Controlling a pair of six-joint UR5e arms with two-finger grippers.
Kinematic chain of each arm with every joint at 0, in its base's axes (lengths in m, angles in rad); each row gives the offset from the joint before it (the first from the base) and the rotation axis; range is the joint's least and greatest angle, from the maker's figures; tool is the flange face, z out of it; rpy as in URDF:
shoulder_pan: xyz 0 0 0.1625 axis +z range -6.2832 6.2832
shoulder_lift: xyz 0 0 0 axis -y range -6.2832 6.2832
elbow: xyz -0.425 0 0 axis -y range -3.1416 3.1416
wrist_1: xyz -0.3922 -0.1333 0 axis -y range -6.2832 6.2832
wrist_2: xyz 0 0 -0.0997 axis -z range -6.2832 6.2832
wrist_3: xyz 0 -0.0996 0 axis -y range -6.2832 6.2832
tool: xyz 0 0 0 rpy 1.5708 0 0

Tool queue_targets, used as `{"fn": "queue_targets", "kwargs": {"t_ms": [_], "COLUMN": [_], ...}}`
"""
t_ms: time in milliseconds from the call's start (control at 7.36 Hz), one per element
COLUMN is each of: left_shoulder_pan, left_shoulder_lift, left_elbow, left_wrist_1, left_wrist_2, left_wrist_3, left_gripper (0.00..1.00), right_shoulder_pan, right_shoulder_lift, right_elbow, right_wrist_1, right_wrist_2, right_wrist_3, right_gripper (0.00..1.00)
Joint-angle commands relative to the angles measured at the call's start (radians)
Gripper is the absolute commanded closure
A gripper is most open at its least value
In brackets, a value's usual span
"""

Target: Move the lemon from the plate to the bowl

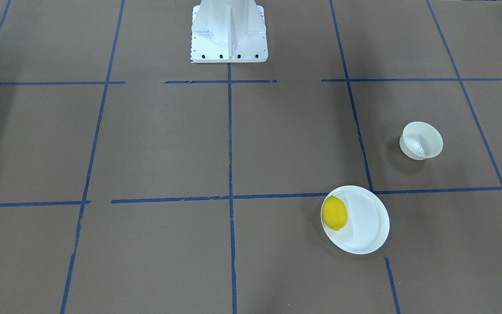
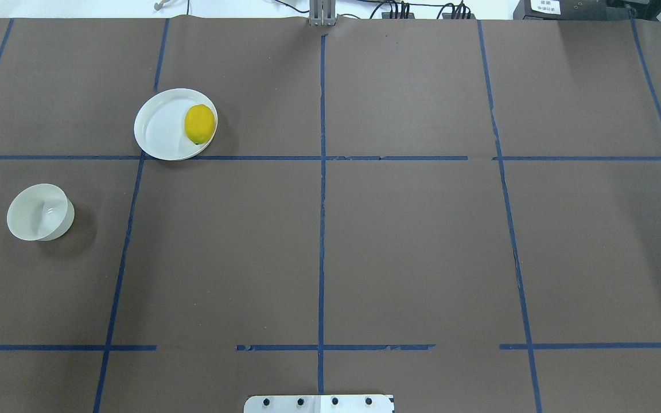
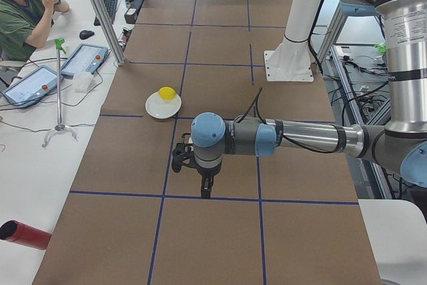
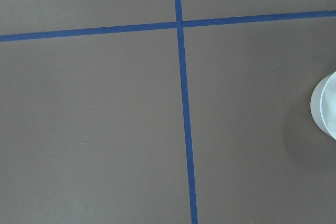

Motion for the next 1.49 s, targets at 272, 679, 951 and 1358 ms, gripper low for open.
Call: {"fn": "queue_targets", "kwargs": {"t_ms": [272, 679, 951, 1358], "left_shoulder_pan": [0.002, 0.011, 0.061, 0.254], "left_shoulder_lift": [-0.002, -0.052, -0.144, -0.322], "left_elbow": [0.004, 0.016, 0.001, 0.001], "left_wrist_1": [0.001, -0.056, -0.058, -0.058], "left_wrist_2": [0.0, 0.0, 0.003, 0.102], "left_wrist_3": [0.002, -0.003, -0.099, -0.251], "left_gripper": [0.0, 0.0, 0.0, 0.0], "right_shoulder_pan": [0.0, 0.0, 0.0, 0.0], "right_shoulder_lift": [0.0, 0.0, 0.0, 0.0], "right_elbow": [0.0, 0.0, 0.0, 0.0], "right_wrist_1": [0.0, 0.0, 0.0, 0.0], "right_wrist_2": [0.0, 0.0, 0.0, 0.0], "right_wrist_3": [0.0, 0.0, 0.0, 0.0], "right_gripper": [0.0, 0.0, 0.0, 0.0]}}
